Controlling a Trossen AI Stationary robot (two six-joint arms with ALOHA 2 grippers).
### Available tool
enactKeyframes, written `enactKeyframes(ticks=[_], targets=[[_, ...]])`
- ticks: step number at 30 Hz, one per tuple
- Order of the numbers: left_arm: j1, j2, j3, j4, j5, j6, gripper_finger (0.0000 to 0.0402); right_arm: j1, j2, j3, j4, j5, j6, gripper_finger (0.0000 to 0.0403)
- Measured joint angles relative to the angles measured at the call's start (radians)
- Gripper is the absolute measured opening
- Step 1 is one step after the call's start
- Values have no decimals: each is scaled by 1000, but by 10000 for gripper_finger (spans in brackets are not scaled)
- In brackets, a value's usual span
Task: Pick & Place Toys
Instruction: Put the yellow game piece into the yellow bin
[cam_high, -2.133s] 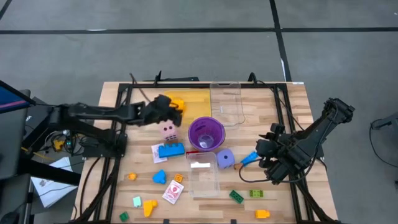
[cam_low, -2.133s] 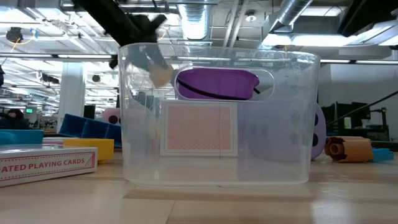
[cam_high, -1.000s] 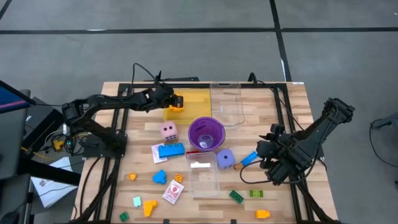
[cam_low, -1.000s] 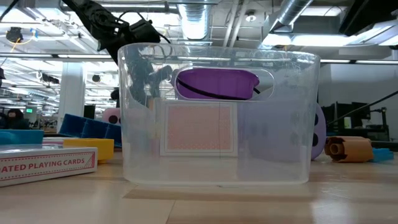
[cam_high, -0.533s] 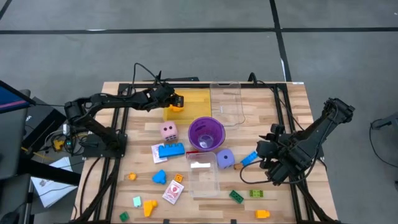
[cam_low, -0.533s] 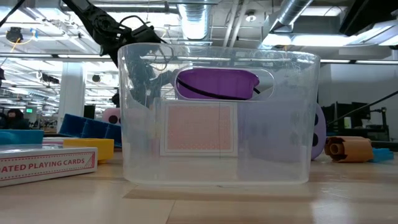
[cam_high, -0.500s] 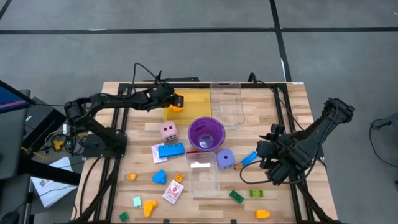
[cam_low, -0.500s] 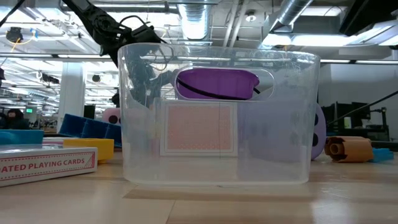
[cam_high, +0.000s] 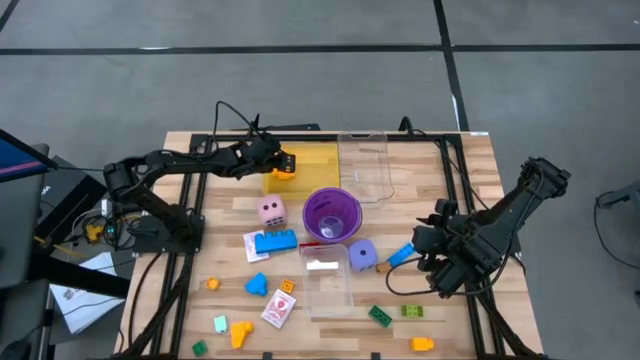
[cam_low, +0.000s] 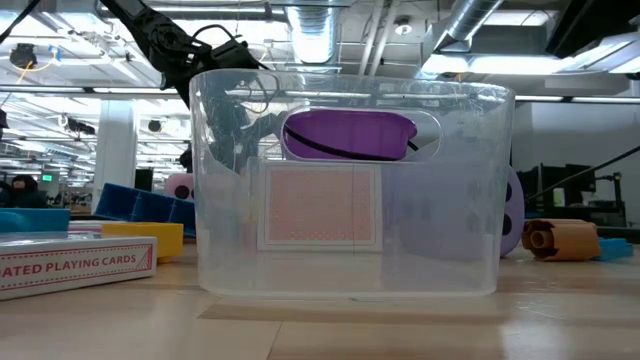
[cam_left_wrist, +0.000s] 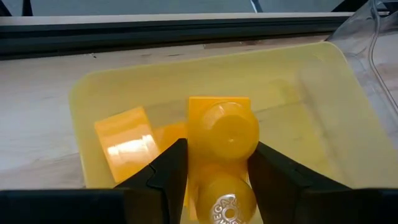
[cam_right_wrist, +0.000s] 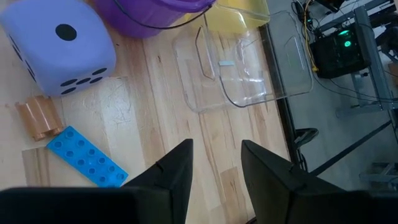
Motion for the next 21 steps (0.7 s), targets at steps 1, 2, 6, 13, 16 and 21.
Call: enactKeyframes(ticks=[1, 2, 6, 13, 16, 21], targets=[[0, 0, 0, 0, -8, -1, 145, 0, 0, 0, 0, 0, 0, 129], [0, 0, 0, 0, -16, -4, 145, 0, 0, 0, 0, 0, 0, 129], [0, 0, 0, 0, -23, -7, 145, 0, 0, 0, 0, 0, 0, 129], [0, 0, 0, 0, -53, -10, 156, 0, 0, 0, 0, -7, 0, 129], [0, 0, 0, 3, -60, -11, 171, 0, 0, 0, 0, -7, 0, 129], [0, 0, 0, 8, -60, -10, 195, 0, 0, 0, 0, -14, 0, 129]])
